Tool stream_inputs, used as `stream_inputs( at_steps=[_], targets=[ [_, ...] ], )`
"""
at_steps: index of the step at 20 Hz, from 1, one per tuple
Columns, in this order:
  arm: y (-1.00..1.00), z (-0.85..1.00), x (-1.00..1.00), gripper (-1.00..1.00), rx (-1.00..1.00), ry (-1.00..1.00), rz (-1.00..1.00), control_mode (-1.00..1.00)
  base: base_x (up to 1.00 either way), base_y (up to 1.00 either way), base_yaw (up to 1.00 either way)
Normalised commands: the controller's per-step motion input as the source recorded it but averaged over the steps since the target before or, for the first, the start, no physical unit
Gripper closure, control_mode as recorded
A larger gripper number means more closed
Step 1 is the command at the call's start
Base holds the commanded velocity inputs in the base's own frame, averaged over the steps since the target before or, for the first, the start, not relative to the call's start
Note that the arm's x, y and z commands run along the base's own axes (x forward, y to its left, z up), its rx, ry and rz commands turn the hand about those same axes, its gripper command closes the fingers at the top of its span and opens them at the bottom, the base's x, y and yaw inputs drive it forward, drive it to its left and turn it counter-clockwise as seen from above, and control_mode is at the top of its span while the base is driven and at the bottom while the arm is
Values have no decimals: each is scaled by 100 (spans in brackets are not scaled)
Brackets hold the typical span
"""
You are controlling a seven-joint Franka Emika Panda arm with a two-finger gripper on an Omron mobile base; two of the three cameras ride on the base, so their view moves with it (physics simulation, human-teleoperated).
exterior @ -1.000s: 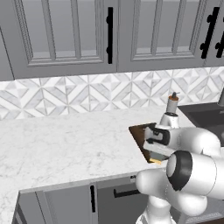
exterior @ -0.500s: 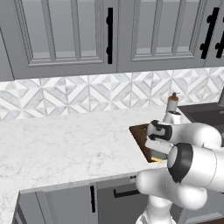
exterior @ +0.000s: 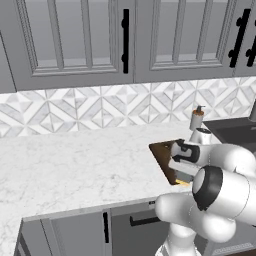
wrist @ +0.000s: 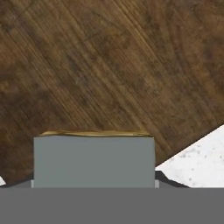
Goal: Pick up the sponge from the counter and clean the cutting board by briefly scrubbing or pressing down on the cutting board. Once finished, release the sponge.
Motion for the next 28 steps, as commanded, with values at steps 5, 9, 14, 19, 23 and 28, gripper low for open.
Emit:
stream_inputs(
  at_steps=[5, 9, 14, 19, 23, 28],
  targets=[
    [-15, -4, 4, 100, 0, -1, -6, -100, 0, 0, 0],
    [-12, 0, 0, 100, 0, 0, -5, -100, 0, 0, 0],
    [-8, 0, 2, 100, -3, 0, -5, -100, 0, 0, 0],
    [-25, -25, 23, 100, -2, -3, -1, -100, 0, 0, 0],
    [-37, -17, 8, 100, 0, -12, 0, -100, 0, 0, 0],
    [-31, -10, 19, 100, 0, -11, 0, -100, 0, 0, 0]
  ],
)
